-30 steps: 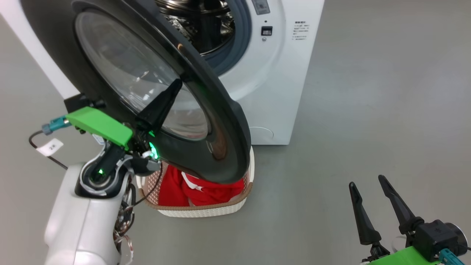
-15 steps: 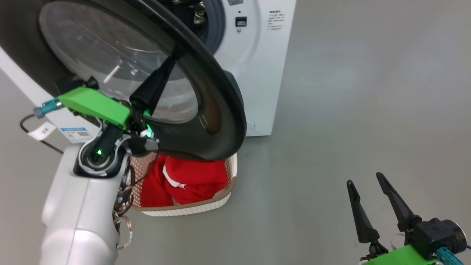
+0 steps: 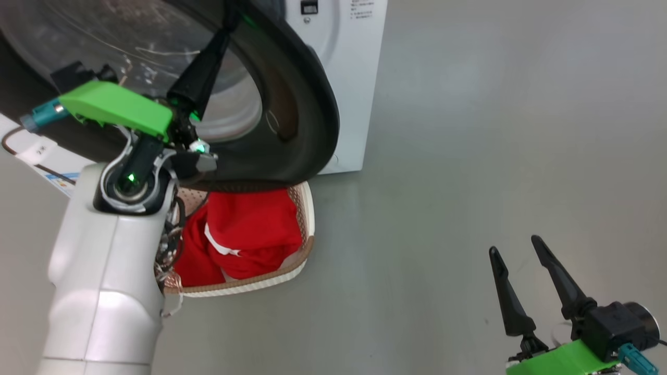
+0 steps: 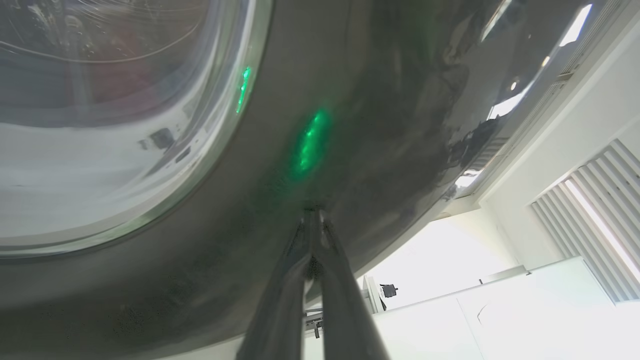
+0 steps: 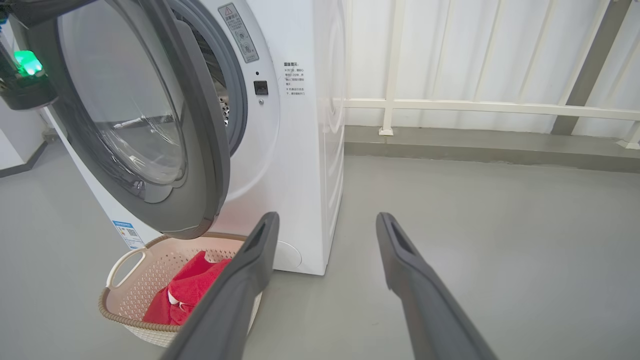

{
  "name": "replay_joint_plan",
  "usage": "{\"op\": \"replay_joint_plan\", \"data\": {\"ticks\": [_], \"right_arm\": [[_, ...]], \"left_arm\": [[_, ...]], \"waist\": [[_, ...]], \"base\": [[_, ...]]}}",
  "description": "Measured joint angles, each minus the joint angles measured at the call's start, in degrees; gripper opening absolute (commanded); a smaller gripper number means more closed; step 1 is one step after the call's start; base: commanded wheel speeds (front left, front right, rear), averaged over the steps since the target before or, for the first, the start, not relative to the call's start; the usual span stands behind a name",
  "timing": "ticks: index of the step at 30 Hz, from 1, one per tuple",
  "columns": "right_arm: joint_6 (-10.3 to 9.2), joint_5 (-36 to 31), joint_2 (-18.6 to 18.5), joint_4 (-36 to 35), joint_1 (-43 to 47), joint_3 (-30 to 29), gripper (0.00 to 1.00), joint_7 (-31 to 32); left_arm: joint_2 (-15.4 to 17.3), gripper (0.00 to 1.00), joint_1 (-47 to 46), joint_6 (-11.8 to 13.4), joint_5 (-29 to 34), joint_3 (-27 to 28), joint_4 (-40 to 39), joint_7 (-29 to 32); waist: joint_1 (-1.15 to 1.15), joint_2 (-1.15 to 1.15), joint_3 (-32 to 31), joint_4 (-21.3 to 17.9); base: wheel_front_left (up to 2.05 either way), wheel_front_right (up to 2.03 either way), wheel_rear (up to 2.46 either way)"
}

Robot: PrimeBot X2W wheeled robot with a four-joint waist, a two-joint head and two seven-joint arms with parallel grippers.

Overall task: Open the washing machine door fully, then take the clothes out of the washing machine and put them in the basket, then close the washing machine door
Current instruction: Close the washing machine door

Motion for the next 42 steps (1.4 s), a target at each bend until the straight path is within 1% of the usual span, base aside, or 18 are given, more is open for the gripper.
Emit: {"op": "replay_joint_plan", "data": {"ticks": [6,17,29,37,40,42], "right_arm": [[0.0,0.0,0.0,-0.03,-2.02,0.22,1.0,0.0],[0.0,0.04,-0.01,0.86,-3.41,1.47,1.0,-0.08],[0.0,0.29,-0.01,1.92,-4.66,1.74,1.0,-0.1],[0.0,0.68,-0.01,1.87,-4.66,1.51,1.0,-0.18],[0.0,0.69,-0.02,1.87,-4.66,1.37,1.0,-0.18],[0.0,0.7,-0.02,1.87,-4.66,1.36,1.0,-0.18]], "left_arm": [[0.01,0.0,-2.81,-0.4,-0.03,1.09,1.22,-0.7],[0.14,0.0,-8.11,-0.4,-0.03,2.15,5.05,-1.75],[1.32,0.0,-9.75,-0.41,-0.73,4.53,5.84,-2.18],[1.22,0.0,-9.64,-0.4,-1.71,5.39,5.01,-1.15],[0.78,0.0,-8.93,-0.41,-4.76,6.04,3.38,0.11],[0.58,0.0,-8.64,-0.4,-5.38,6.11,2.8,0.46]], "waist": [[0.0,0.0,2.03,-1.13],[0.0,0.0,4.74,-3.13],[0.0,0.0,5.57,-5.63],[0.0,0.0,5.48,-5.42],[0.0,0.0,5.12,-4.89],[0.01,0.0,4.95,-4.65]], "base": [[0.0,0.0,0.0],[0.0,0.0,0.0],[0.0,0.0,0.0],[0.0,0.0,0.0],[0.0,0.0,0.0],[0.0,0.0,0.0]]}}
